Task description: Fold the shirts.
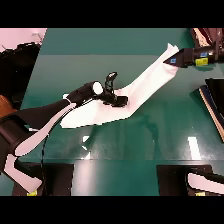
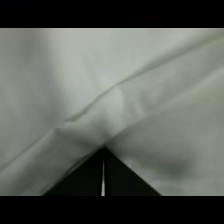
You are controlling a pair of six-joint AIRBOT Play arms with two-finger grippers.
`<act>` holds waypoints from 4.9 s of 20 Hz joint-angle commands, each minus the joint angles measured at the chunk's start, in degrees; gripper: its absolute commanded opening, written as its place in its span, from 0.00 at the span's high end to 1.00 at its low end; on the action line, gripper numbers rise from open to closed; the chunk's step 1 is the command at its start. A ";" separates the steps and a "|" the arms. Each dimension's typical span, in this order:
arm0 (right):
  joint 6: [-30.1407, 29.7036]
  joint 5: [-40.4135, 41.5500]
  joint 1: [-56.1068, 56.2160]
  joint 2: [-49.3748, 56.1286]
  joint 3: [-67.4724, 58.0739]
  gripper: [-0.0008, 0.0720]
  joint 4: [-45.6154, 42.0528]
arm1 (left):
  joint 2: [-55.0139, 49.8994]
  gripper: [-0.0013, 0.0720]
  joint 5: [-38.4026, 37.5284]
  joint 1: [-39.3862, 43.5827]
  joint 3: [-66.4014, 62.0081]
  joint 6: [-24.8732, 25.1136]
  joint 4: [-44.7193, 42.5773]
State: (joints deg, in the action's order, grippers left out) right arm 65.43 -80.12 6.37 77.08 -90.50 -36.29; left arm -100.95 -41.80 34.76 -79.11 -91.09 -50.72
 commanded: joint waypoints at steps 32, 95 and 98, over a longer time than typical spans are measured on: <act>9.57 16.65 15.69 13.94 20.68 0.09 -9.66 | 41.07 0.95 -18.95 -38.49 -0.48 1.55 -23.71; 7.61 3.08 -65.57 -4.92 3.34 0.90 -31.85 | 40.41 0.95 -5.79 -12.98 -0.48 -4.44 -17.84; 7.56 1.99 -70.62 -7.10 9.64 0.34 -32.20 | 40.41 0.95 -5.77 -12.98 -0.48 -4.42 -17.84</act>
State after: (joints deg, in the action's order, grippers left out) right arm 72.99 -75.94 -59.44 72.44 -87.05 -65.45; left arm -60.51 -47.53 21.78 -79.57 -95.57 -68.51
